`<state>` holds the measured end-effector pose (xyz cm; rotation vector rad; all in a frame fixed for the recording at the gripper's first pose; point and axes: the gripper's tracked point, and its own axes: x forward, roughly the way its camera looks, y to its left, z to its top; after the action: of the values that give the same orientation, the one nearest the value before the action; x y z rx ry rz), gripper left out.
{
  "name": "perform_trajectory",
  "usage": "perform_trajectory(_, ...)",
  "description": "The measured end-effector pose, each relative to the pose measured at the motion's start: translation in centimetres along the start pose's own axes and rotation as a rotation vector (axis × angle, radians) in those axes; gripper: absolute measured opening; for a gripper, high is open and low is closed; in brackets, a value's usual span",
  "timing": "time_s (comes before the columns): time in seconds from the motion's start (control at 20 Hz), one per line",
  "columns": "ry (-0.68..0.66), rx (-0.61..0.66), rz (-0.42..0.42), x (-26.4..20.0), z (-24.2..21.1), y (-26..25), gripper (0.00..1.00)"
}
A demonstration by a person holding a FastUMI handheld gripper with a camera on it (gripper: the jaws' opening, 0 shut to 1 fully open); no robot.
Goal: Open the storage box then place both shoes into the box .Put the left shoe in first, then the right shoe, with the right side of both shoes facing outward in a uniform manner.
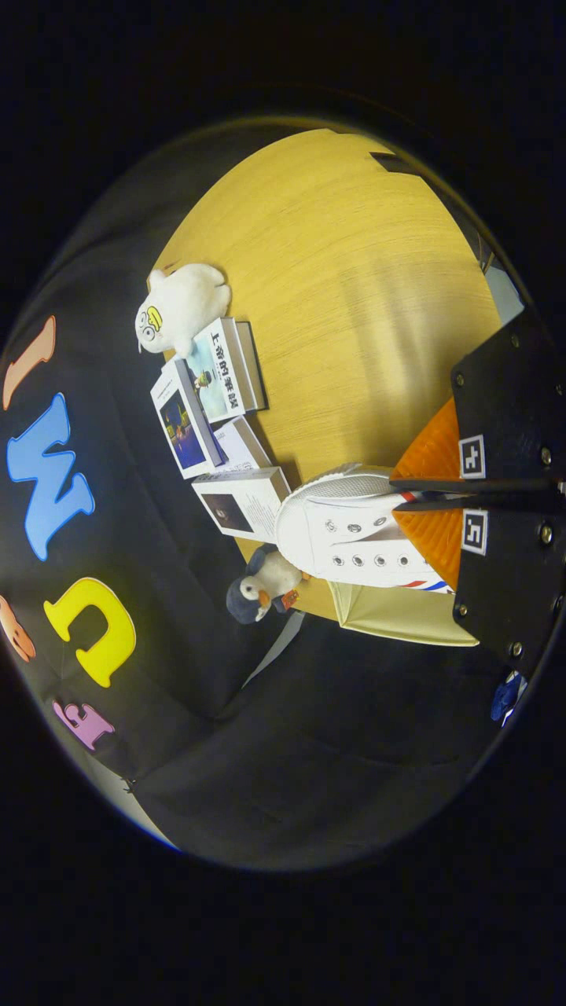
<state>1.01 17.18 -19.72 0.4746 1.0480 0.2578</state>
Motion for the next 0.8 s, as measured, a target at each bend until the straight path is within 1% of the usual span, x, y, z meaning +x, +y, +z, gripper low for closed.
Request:
perform_trajectory(0.3,0.040,-0.026,0.026,2.9,-1.9,4.5,0.00)
perform_trajectory(0.45,0.057,-0.047,0.009,4.5,-3.0,5.2,0.00)
perform_trajectory(0.55,0.079,-0.090,-0.033,5.3,-4.0,4.5,0.01)
perform_trajectory(0.6,0.076,-0.104,-0.017,5.4,-4.3,5.1,0.03)
perform_trajectory(0.65,0.052,-0.105,0.000,5.2,-3.7,5.6,0.27)
perform_trajectory(0.7,0.027,-0.108,0.021,4.7,-3.1,6.1,0.37)
perform_trajectory(0.8,-0.031,-0.151,0.011,3.3,-1.4,5.7,1.00)
